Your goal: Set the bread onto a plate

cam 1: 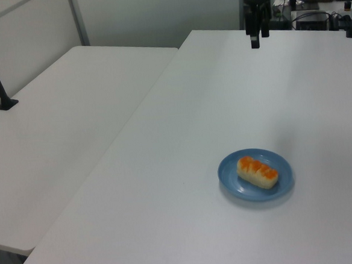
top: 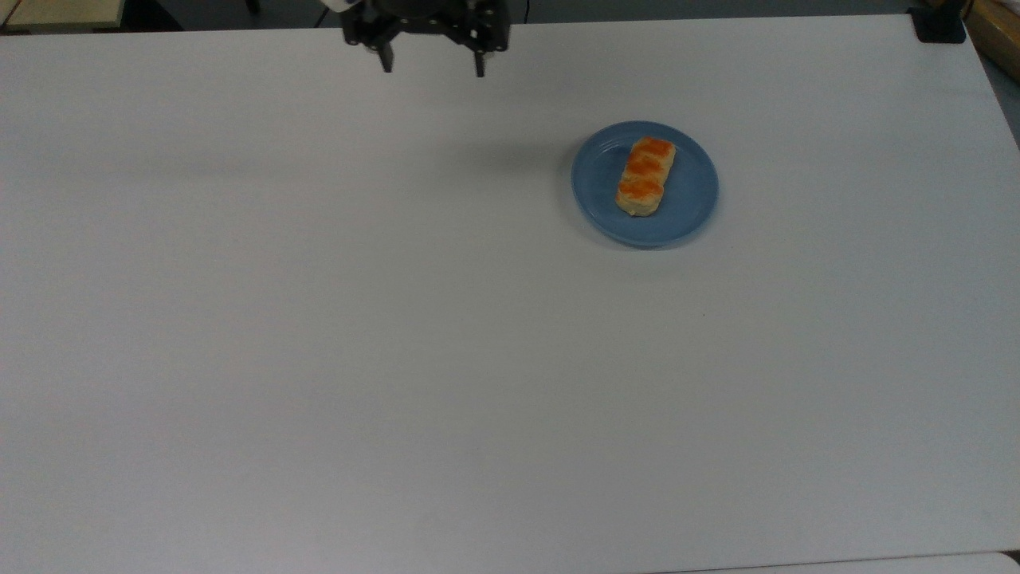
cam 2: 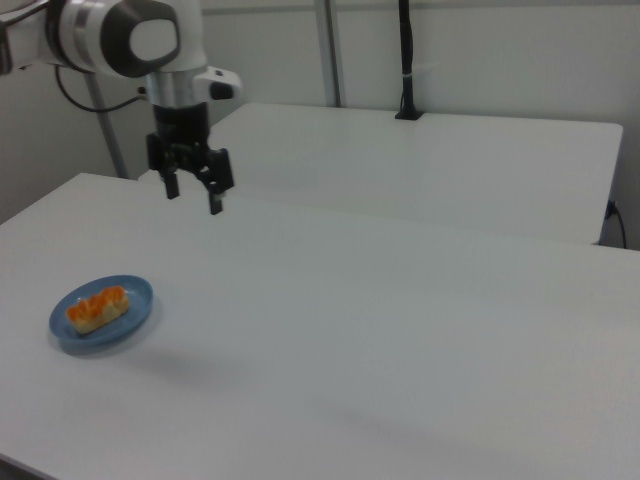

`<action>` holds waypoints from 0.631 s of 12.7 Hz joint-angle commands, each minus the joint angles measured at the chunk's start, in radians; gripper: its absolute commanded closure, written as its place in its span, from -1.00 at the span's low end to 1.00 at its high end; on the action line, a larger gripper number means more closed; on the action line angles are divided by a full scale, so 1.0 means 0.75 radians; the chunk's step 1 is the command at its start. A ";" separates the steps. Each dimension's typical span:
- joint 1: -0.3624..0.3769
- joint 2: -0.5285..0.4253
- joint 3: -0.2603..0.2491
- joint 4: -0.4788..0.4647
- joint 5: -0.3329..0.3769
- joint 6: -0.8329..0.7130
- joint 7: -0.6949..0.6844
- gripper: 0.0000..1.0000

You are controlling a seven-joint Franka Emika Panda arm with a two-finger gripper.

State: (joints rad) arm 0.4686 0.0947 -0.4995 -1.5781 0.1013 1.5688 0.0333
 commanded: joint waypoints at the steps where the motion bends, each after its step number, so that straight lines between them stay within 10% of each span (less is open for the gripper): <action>1: -0.140 -0.018 0.026 0.008 -0.014 0.007 -0.126 -1.00; 8: -0.185 0.001 0.014 0.008 -0.096 0.142 -0.102 -1.00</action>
State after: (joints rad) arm 0.3335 0.0956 -0.4940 -1.5730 0.0622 1.6428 -0.0573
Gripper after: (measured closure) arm 0.000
